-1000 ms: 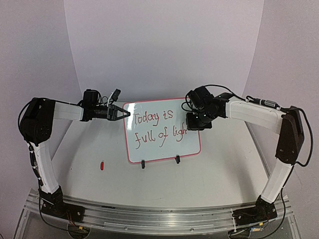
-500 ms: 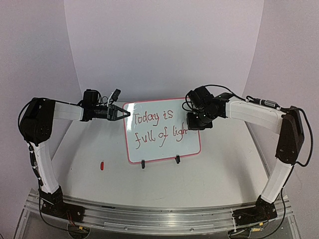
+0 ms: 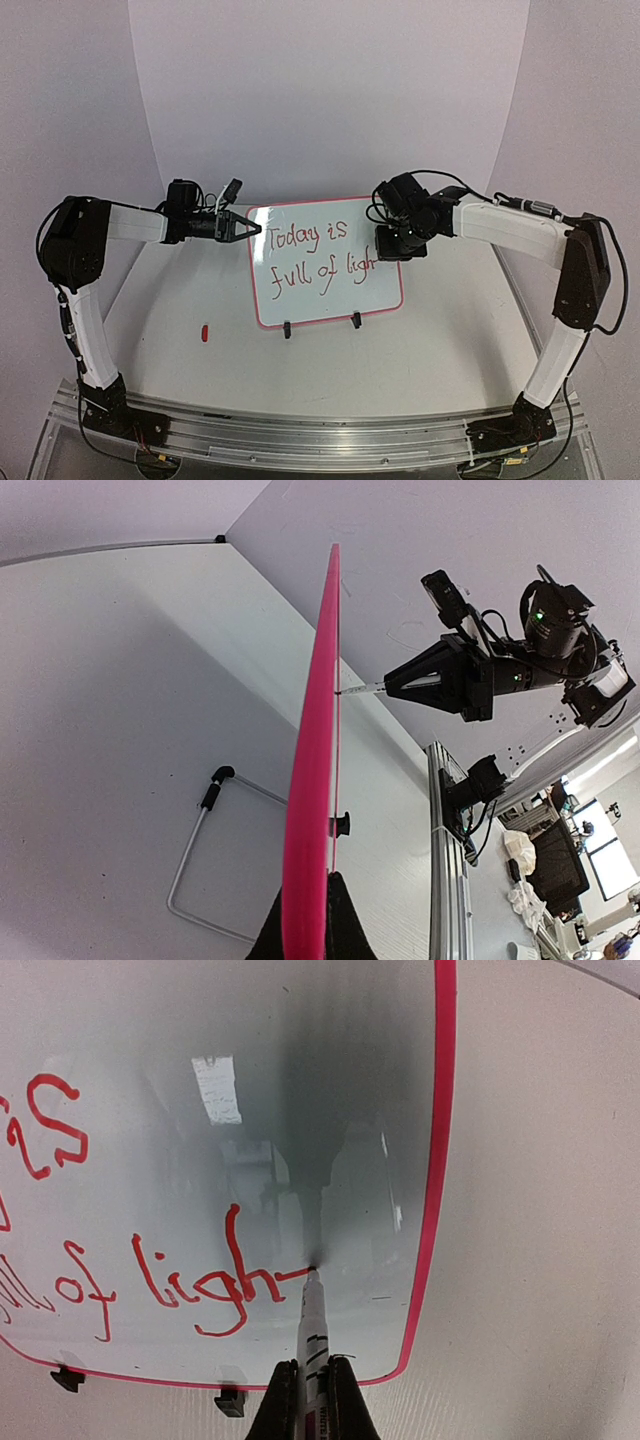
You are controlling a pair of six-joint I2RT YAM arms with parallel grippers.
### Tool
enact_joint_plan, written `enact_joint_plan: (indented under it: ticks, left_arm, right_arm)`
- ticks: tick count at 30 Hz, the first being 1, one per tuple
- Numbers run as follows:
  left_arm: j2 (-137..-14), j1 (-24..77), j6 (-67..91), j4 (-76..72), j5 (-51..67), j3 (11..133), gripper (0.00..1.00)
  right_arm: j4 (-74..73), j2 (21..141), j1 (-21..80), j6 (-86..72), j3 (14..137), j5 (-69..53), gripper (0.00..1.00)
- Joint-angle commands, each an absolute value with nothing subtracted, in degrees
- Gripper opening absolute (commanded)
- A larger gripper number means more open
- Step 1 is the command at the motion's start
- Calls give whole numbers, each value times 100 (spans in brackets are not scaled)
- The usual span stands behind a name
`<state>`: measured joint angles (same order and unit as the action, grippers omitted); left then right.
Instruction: Write a sentence on the whiteboard
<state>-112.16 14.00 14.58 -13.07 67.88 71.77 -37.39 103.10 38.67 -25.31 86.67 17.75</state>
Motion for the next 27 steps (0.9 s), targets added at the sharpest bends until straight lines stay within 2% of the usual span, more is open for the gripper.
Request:
enact_joint_plan:
  ticks: [1, 8, 27]
  left_arm:
    - [-11325, 1483, 757, -1262, 5962, 7053, 0]
    - [-11325, 1482, 756, -1266, 5936, 7040, 0]
    - [-11336, 1482, 755, -1273, 5973, 7040, 0]
  right_arm:
    - [-3670, 9896, 3831, -2465, 8571, 1713, 0]
    - [-3686, 9445, 3830, -2411, 8409, 1169, 0]
    - [-3673, 10109, 3823, -2375, 8927, 1414, 0]
